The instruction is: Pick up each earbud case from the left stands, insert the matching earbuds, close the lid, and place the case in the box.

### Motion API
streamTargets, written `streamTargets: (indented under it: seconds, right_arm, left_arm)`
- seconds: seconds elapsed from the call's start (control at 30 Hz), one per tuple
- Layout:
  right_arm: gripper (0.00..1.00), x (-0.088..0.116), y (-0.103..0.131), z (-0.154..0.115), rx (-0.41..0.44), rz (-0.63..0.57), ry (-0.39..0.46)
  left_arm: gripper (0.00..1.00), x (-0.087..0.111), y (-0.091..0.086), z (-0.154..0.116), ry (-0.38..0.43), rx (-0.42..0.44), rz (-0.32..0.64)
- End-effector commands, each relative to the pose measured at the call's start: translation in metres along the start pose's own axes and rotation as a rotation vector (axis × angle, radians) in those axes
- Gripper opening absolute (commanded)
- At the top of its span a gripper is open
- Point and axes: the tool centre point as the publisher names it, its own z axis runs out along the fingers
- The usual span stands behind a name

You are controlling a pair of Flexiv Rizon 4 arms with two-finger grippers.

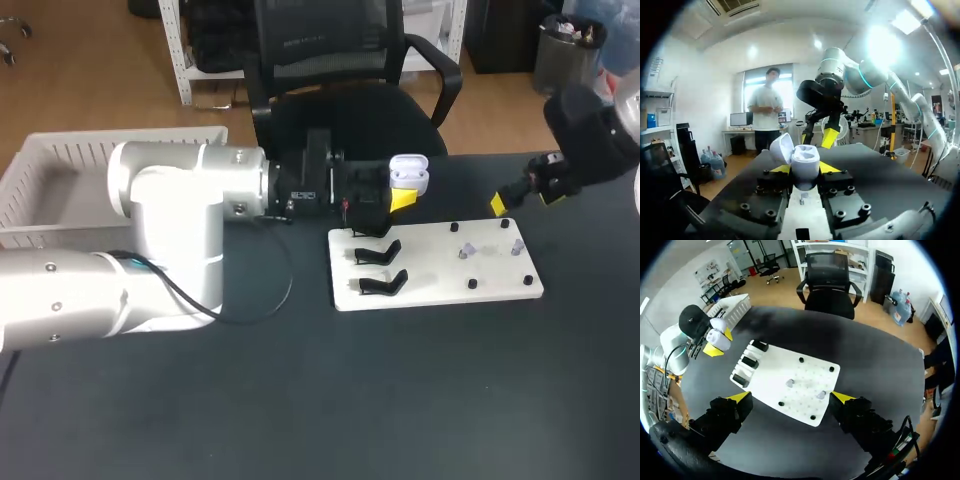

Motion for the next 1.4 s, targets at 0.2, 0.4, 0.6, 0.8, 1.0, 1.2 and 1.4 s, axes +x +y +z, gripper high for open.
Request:
streamTargets:
  seconds: [0.2, 0.4, 0.6, 0.8, 1.0, 1.2, 1.4]
  right_arm:
    - [1.0, 0.014, -0.005, 0.001, 0.16, 0.031, 0.003]
    - [1.0, 0.018, -0.01, -0.002, 0.179, 0.043, 0.014]
    - [1.0, 0.024, -0.013, 0.001, 0.233, 0.037, 0.066]
    - [1.0, 0.028, -0.02, 0.013, 0.252, 0.049, 0.072]
    - [1.0, 0.028, -0.02, 0.013, 0.252, 0.049, 0.072]
    - [1.0, 0.028, -0.02, 0.013, 0.252, 0.049, 0.072]
    - [1.0, 0.032, -0.027, 0.021, 0.231, 0.031, 0.078]
  left_arm:
    - [0.0, 0.004, -0.004, 0.001, -0.003, -0.023, -0.018]
    - [0.0, 0.004, -0.004, 0.001, -0.003, -0.023, -0.018]
    - [0.0, 0.004, -0.004, 0.001, -0.003, -0.023, -0.018]
    - [0.0, 0.004, -0.004, 0.001, -0.003, -0.023, -0.018]
    - [0.0, 0.004, -0.004, 0.001, -0.003, -0.023, -0.018]
    - [0.0, 0.004, -0.004, 0.001, -0.003, -0.023, -0.018]
    - [0.0, 0.004, -0.004, 0.001, -0.003, -0.023, -0.018]
